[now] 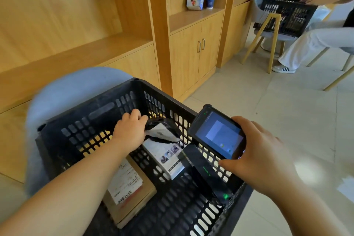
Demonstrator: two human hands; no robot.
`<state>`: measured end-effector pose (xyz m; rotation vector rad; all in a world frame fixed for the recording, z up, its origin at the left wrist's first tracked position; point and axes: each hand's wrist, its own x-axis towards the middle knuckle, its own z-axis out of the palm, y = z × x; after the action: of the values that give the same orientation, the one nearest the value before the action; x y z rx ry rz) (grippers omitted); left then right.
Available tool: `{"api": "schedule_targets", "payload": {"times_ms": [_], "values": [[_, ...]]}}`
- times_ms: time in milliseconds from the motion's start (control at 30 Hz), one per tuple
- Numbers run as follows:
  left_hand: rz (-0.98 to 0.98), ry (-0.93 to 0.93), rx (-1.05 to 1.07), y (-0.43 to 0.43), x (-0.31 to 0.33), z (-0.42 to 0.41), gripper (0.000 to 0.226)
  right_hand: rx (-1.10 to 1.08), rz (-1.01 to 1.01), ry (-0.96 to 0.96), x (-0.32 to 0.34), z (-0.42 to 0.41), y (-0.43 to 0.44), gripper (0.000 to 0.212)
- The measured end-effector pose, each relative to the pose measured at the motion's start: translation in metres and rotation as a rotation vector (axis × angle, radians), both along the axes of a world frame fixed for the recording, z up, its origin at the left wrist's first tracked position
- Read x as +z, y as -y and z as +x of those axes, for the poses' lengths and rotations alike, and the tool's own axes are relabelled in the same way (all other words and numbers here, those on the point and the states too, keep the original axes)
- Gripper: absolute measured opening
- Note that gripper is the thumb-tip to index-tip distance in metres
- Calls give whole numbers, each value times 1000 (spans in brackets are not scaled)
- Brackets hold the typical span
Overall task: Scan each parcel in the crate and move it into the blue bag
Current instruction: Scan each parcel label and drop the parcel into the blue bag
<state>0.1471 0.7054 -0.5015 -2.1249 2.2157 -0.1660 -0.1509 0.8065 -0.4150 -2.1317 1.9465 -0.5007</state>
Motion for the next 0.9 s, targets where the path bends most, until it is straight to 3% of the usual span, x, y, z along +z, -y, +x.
{"api": "schedule_targets", "payload": {"times_ms": [133, 200, 400, 567, 900], "values": [[-83, -288, 198, -25, 31, 16, 54, 1, -21, 42, 9, 2, -21, 89], [-147, -507, 257, -41, 45, 19, 47, 7, -34, 50, 14, 3, -33, 88], [-310, -883, 275, -95, 80, 20, 47, 24, -68, 95, 29, 5, -69, 84], [-387, -1003, 221, -137, 97, 12, 38, 39, -78, 73, 43, 7, -93, 87], [-493, -1028, 238, -181, 103, -6, 35, 89, -56, -5, 60, 12, -121, 91]]}}
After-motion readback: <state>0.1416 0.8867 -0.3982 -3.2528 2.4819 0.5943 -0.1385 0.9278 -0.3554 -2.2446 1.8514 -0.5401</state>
